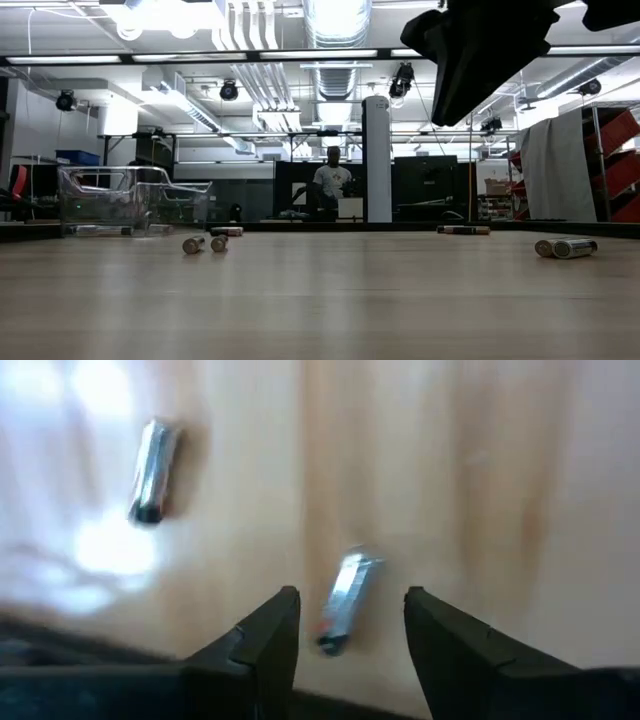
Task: Sort batteries
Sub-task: Put the silver and black battery into the transparent bin
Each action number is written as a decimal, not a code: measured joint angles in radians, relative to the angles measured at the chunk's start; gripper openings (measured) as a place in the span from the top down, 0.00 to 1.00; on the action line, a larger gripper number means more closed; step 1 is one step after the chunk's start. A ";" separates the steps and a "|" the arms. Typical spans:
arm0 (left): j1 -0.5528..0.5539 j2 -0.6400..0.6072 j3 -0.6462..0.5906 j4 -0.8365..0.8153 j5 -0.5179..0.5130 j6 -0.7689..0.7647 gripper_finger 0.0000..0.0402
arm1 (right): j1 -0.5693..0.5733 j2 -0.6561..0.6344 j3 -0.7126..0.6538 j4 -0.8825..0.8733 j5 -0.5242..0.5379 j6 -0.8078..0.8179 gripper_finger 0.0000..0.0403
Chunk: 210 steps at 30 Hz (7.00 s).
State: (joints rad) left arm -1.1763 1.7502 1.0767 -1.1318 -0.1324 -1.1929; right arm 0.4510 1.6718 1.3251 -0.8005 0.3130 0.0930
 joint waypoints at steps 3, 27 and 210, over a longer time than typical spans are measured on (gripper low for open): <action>0.000 -0.004 -0.013 -0.020 0.000 -0.004 0.60 | -0.008 0.000 0.000 0.007 0.000 0.000 0.89; -0.002 -0.009 -0.146 0.201 -0.009 -0.021 0.73 | -0.057 0.000 -0.005 0.149 -0.003 -0.036 0.93; 1.823 -0.568 0.007 0.106 -0.201 0.987 0.94 | -0.214 0.163 -0.023 1.195 -0.044 -0.171 0.58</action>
State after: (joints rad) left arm 0.6468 1.1824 1.0840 -1.0256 -0.3333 -0.2063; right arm 0.2375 1.8343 1.3017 0.3943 0.2691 -0.0781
